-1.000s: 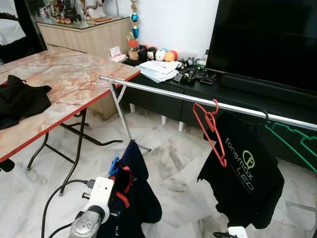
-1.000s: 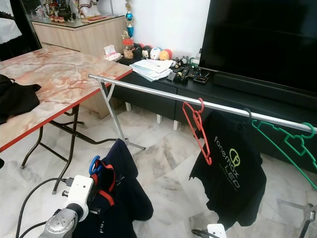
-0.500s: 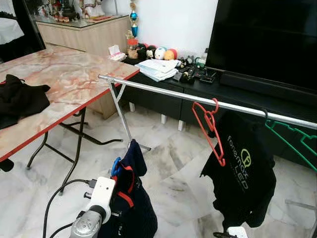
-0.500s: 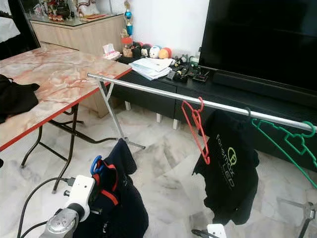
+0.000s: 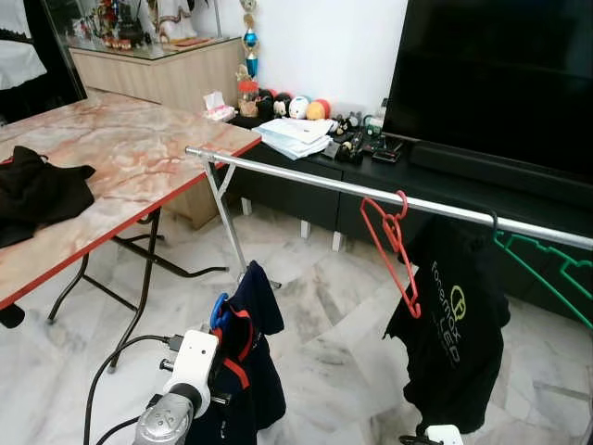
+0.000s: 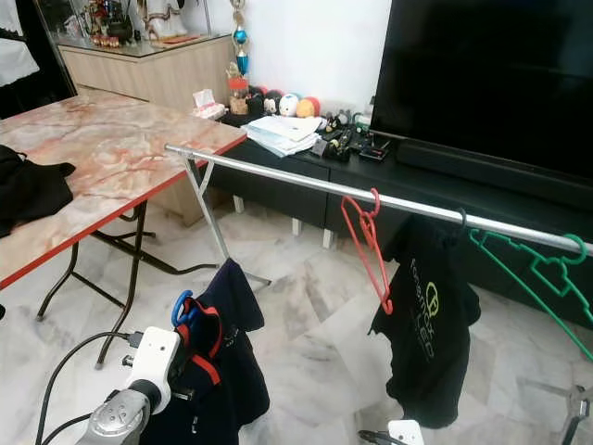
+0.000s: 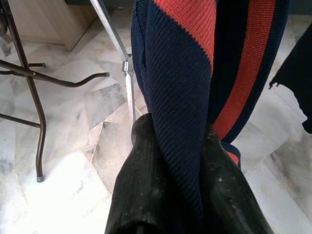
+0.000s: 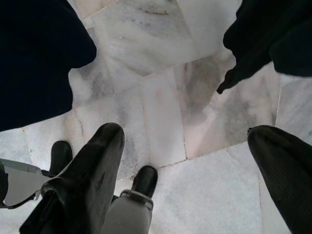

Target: Hang hanger

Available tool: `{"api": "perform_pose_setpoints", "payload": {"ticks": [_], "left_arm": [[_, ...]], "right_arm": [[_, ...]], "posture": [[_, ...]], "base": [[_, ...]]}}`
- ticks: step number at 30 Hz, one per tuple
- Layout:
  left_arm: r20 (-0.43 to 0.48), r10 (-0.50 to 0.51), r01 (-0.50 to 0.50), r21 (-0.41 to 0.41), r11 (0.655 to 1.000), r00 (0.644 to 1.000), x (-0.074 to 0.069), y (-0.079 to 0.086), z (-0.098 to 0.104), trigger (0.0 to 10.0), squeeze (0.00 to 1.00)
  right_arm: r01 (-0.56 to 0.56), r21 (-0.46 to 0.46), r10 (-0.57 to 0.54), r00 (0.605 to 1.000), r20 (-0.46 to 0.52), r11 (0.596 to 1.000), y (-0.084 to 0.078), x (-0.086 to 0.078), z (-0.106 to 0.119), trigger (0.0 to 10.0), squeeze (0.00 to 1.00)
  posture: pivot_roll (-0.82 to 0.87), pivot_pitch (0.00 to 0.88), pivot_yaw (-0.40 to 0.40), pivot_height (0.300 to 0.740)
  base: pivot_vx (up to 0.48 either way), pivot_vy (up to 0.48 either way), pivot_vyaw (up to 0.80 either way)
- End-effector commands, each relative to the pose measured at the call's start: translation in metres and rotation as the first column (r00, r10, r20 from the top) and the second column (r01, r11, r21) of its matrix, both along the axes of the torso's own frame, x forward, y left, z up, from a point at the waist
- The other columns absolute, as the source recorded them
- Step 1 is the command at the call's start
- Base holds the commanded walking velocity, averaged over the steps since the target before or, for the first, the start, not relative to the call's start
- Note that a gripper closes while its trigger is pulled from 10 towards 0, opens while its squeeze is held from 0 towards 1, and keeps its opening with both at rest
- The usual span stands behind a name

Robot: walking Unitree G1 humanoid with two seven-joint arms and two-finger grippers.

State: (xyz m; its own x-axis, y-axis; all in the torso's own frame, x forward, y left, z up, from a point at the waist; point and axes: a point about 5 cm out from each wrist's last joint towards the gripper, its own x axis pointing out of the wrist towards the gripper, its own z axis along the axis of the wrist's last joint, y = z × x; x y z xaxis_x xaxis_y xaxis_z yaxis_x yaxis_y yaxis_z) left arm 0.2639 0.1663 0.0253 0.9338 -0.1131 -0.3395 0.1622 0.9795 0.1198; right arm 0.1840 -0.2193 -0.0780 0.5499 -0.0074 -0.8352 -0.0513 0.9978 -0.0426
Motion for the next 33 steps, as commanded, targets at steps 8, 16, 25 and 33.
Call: {"api": "perform_pose_setpoints", "payload": {"ticks": [8, 16, 25, 33], "left_arm": [[0.061, 0.01, -0.009, -0.016, 1.0, 0.998, 0.0073, 0.0005, 0.0129, 10.0, 0.0], [0.062, 0.005, -0.005, -0.013, 1.0, 0.998, 0.008, 0.0005, 0.0132, 10.0, 0.0], [0.065, -0.007, 0.008, -0.014, 1.0, 0.998, 0.0101, -0.0012, 0.0143, 10.0, 0.0], [0.047, -0.116, 0.116, 0.003, 0.993, 0.992, 0.0097, 0.0008, 0.0155, 10.0, 0.0]], "right_arm": [[-0.006, 0.003, 0.006, 1.0, 0.001, 1.0, 0.0002, 0.0011, 0.0006, 10.0, 0.0], [-0.012, 0.004, 0.012, 1.0, -0.002, 1.0, 0.001, 0.0006, 0.0001, 10.0, 0.0], [-0.013, 0.006, 0.013, 1.0, -0.003, 1.0, 0.0015, 0.0001, -0.0002, 10.0, 0.0], [-0.014, 0.007, 0.014, 1.0, -0.003, 1.0, 0.0018, 0.0008, 0.0001, 10.0, 0.0]], "posture": [[0.0, 0.0, 0.007, 0.74], [0.0, 0.0, 0.011, 0.74], [0.0, 0.0, 0.015, 0.74], [0.0, 0.0, 0.013, 0.74]], "base": [[0.362, 0.0, 0.0], [0.367, 0.0, 0.0], [0.369, 0.0, 0.0], [0.139, 0.0, 0.0]]}}
